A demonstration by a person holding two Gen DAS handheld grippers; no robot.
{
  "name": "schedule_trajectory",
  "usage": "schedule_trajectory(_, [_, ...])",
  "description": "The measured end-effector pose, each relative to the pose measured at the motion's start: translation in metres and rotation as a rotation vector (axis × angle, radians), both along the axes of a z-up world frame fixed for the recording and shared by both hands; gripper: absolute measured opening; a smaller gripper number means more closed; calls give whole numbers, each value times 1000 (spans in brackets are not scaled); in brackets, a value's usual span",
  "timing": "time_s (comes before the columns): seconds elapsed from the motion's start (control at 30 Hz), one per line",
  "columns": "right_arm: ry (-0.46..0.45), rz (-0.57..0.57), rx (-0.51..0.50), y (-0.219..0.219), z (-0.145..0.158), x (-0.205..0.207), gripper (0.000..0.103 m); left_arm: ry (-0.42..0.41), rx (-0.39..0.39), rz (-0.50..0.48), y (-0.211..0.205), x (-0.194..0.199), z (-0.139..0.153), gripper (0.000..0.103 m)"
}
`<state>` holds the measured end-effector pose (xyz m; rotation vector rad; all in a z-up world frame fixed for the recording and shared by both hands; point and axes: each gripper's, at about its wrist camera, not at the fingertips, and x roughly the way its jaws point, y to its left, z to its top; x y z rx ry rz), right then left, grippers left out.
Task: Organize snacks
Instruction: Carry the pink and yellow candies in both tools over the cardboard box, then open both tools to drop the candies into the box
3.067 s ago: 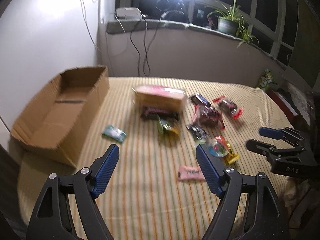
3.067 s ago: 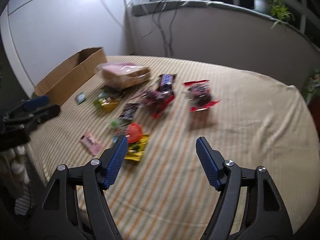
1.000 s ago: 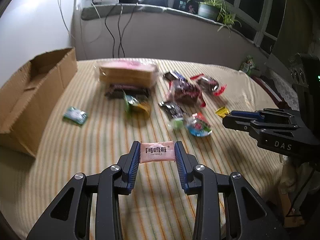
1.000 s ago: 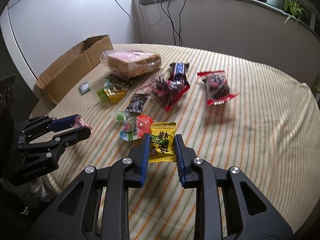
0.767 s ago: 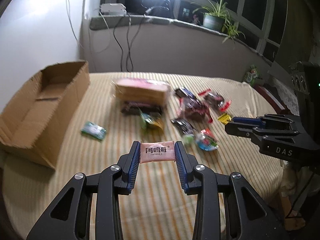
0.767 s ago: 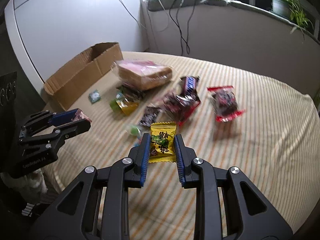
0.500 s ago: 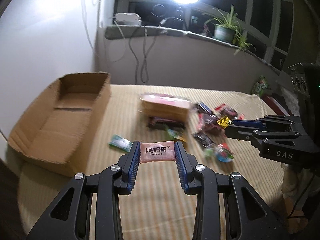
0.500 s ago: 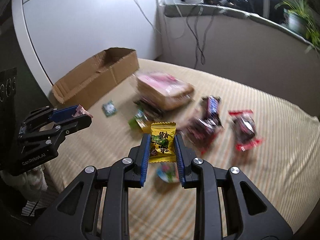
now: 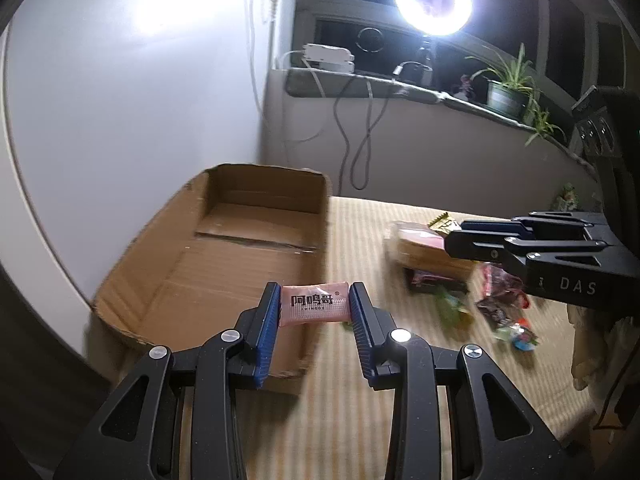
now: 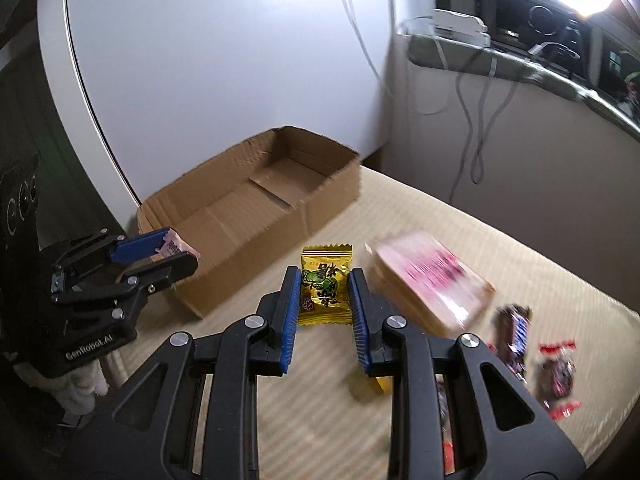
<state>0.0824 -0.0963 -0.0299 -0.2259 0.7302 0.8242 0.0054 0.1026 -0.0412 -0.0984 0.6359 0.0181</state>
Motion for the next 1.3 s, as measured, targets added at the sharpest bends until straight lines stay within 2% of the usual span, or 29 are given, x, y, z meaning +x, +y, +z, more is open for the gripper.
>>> schedule_trajectory(0.53, [30,111,-11,96,-13,20,25,25,-7,72,38,14,-12,33])
schedule_trajectory(1.07, [36,158,-44,127,-25,22,25,43,6,78,42,14,-17,36])
schedule_trajectory(1.13, [35,160,-45,127,-25,22,25,44,14,78,41,15,-17,40])
schedule_trajectory(1.2, [34,158,-46,127,-24,22,27,44,25,81,39,15,-17,50])
schedule_trajectory(1.23, [33,153,-45,125,-24,22,34,42,28,84,39,15,-17,58])
schedule_trajectory(1.3, [26,145,-36,123,-22,22,45,37,27,90,39,14,-16,60])
